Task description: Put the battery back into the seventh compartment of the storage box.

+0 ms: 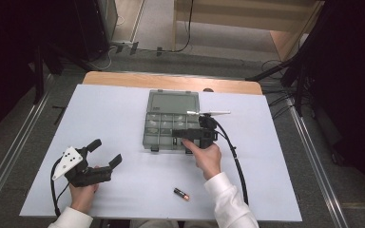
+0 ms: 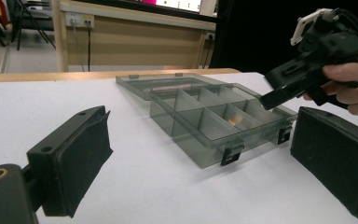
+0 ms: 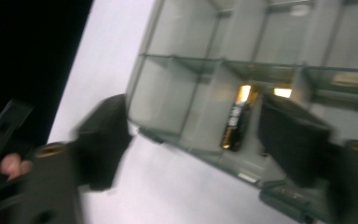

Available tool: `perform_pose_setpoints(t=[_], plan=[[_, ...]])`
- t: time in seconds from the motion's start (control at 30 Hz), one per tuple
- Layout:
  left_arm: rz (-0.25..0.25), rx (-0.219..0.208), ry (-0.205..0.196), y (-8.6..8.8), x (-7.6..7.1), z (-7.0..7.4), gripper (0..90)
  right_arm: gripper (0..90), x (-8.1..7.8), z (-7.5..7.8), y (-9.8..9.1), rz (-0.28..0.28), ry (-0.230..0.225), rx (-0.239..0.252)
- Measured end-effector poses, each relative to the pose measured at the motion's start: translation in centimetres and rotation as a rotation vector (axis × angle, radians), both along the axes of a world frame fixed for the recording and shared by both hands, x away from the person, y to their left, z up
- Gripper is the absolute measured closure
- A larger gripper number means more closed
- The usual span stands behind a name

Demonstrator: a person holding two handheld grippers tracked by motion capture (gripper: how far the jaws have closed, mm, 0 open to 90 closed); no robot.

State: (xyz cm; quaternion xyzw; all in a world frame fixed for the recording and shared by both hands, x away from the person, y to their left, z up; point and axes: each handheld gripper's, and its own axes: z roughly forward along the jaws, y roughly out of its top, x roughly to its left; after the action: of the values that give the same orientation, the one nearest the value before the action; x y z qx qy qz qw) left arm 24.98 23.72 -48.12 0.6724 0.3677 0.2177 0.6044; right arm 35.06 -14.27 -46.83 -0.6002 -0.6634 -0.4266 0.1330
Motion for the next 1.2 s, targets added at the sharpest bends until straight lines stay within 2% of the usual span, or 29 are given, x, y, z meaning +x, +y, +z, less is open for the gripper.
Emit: perform_pose_setpoints(t=[0.07, 0.13, 0.2, 0.23, 0.33, 0.5, 0.7, 0.83, 1.2], plan=[[0.001, -0.001, 0.000, 0.0, 0.0, 0.0, 4.5, 13.4, -0.3, 0.3, 0.0, 0.035, -0.014, 0.006], [0.001, 0.001, 0.000, 0.0, 0.0, 0.0, 4.5, 11.6, -0.6, 0.6, 0.0, 0.066, -0.037, -0.012], [-0.001, 0.004, 0.001, 0.0, 0.0, 0.0, 4.5, 1.3, -0.9, 0.8, 0.1, 0.092, -0.045, -0.032], [-0.001, 0.003, 0.001, 0.0, 0.0, 0.0, 4.5, 0.0, -1.0, 0.9, 0.1, 0.120, -0.053, -0.039], [-0.006, 0.003, 0.005, 0.0, 0.0, 0.0, 4.5, 0.0, -1.7, 1.2, 0.4, 0.158, -0.079, -0.072], [-0.008, 0.004, 0.010, 0.0, 0.0, 0.0, 4.5, 0.0, -3.3, 1.7, 0.7, 0.222, -0.136, -0.063], [-0.013, 0.006, 0.015, -0.1, 0.1, -0.1, 4.5, 0.0, -4.5, 2.2, 1.2, 0.286, -0.174, -0.129], [-0.012, 0.001, 0.017, 0.0, 0.1, -0.1, 4.5, 0.0, -5.4, 2.3, 1.6, 0.343, -0.181, -0.175], [-0.011, 0.000, 0.019, 0.0, 0.1, -0.1, 4.5, 0.0, -6.6, 2.2, 2.4, 0.401, -0.203, -0.283]])
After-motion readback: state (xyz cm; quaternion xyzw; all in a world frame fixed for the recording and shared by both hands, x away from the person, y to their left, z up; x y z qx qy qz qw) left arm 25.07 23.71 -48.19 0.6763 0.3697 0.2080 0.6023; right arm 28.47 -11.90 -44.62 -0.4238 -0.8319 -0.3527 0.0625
